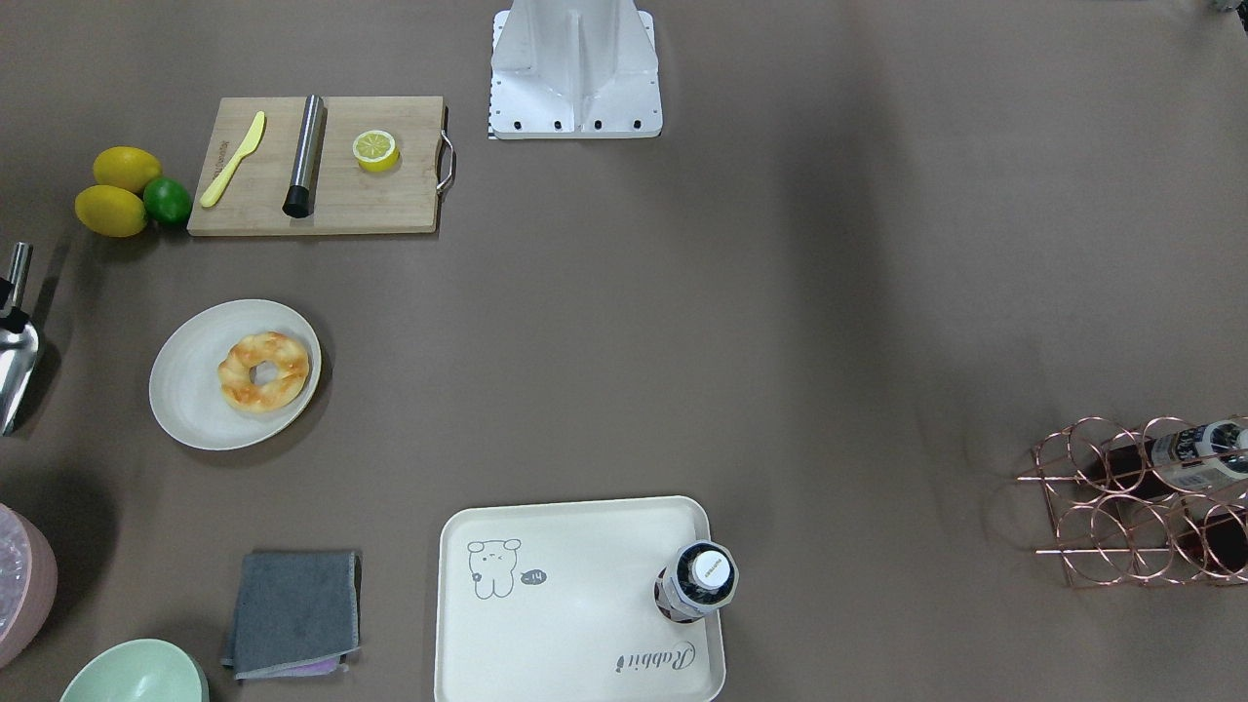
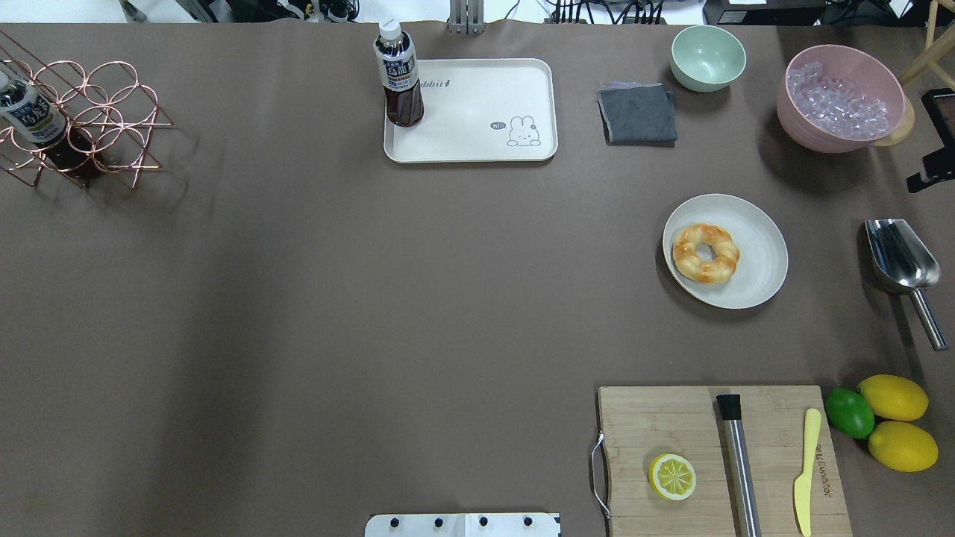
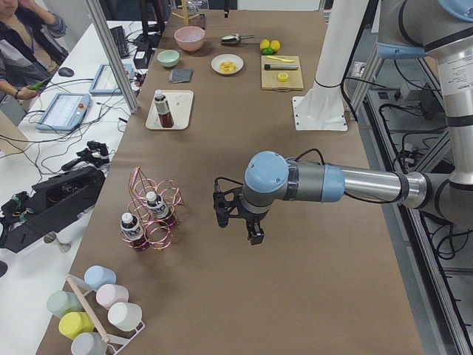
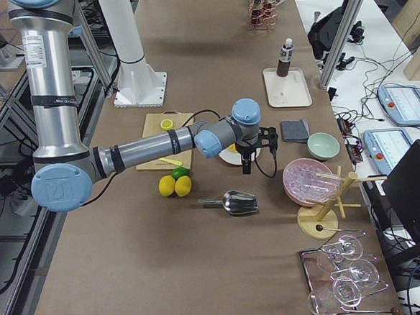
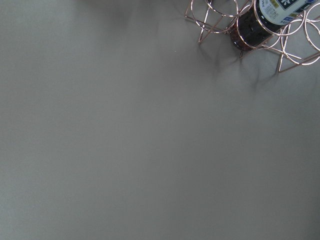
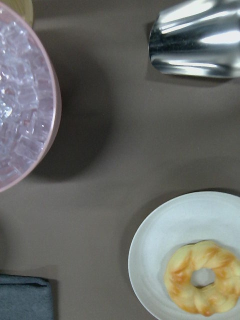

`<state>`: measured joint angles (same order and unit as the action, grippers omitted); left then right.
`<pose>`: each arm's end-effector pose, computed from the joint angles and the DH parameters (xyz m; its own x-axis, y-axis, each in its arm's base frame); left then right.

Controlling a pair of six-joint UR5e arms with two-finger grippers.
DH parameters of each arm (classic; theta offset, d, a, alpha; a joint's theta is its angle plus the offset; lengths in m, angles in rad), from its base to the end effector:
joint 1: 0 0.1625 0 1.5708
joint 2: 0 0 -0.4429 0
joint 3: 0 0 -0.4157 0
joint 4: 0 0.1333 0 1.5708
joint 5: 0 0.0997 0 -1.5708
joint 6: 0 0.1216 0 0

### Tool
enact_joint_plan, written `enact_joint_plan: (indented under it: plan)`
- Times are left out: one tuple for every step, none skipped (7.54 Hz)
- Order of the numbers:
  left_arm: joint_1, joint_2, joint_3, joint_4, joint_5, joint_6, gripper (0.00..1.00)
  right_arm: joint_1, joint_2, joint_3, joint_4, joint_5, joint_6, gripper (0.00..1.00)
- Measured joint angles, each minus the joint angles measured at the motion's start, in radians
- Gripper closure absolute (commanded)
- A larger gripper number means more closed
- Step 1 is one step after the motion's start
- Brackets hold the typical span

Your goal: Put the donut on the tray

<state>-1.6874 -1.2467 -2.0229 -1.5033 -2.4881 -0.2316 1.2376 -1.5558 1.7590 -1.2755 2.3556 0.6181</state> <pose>-0.0802 -0.3684 0.5970 0.5665 -0.2500 -0.7852 0.2529 0.9596 -0.1231 -0.1327 -0.5281 0.5494 0.6213 0.0322 0.7829 -0.0893 0.9956 0.0300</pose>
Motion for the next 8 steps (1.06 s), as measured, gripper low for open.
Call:
enact_joint_plan:
  plan:
    - [0.000,-0.001,0.000,0.000,0.000,0.000,0.01,-0.056,-0.001,-0.045,0.113,-0.030,0.085,0.23]
    - [0.000,-0.002,0.000,0.000,0.000,0.000,0.01,-0.095,-0.006,-0.103,0.224,-0.047,0.143,0.26]
    - [0.000,-0.002,0.000,0.000,0.000,0.000,0.01,-0.124,-0.008,-0.155,0.320,-0.059,0.197,0.28]
    - [0.000,-0.002,0.000,0.000,0.000,0.000,0.01,-0.155,-0.009,-0.186,0.390,-0.076,0.259,0.33]
    - [0.000,-0.003,0.000,0.000,0.000,0.000,0.01,-0.188,-0.008,-0.199,0.441,-0.098,0.316,0.36]
    - [0.000,-0.004,0.000,0.000,0.000,0.000,0.01,-0.215,-0.005,-0.203,0.468,-0.115,0.361,0.38]
    - [0.000,-0.004,0.000,0.000,0.000,0.000,0.01,-0.237,-0.002,-0.202,0.480,-0.131,0.396,0.43]
    - [0.000,-0.004,0.000,0.000,0.000,0.000,0.01,-0.256,0.000,-0.201,0.485,-0.148,0.417,0.44]
